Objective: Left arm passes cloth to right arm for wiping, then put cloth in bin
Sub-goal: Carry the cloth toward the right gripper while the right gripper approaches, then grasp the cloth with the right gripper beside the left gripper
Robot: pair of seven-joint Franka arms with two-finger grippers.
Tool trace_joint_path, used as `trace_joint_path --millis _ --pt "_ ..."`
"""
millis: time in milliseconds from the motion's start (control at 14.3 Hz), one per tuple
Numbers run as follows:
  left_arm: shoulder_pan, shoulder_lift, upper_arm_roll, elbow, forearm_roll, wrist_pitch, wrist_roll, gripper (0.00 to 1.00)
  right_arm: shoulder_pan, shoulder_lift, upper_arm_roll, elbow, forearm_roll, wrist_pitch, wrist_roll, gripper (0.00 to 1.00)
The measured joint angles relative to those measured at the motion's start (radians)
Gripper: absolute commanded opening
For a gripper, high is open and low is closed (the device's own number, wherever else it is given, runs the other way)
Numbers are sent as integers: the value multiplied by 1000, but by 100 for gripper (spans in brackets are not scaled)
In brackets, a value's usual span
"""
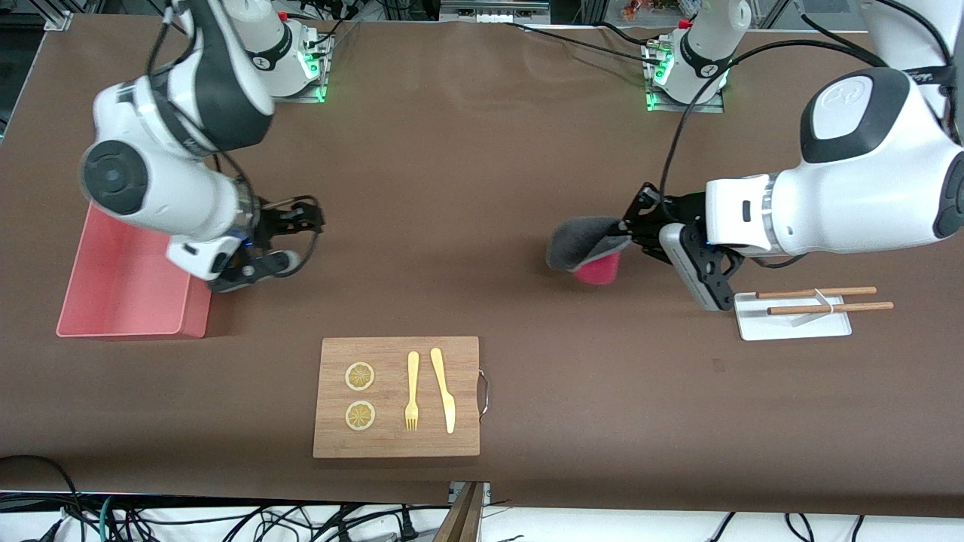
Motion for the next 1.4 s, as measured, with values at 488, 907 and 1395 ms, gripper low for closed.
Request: trace_joint_path --millis 488,907,1395 --pt "-119 70 -4 -2 -178 212 11 0 237 73 32 8 100 296 3 100" --pt "-150 70 -4 -1 -178 239 65 0 320 124 45 9 100 476 -1 100" --pt "-148 64 -4 4 -91 239 229 0 334 206 46 9 100 643 -2 100"
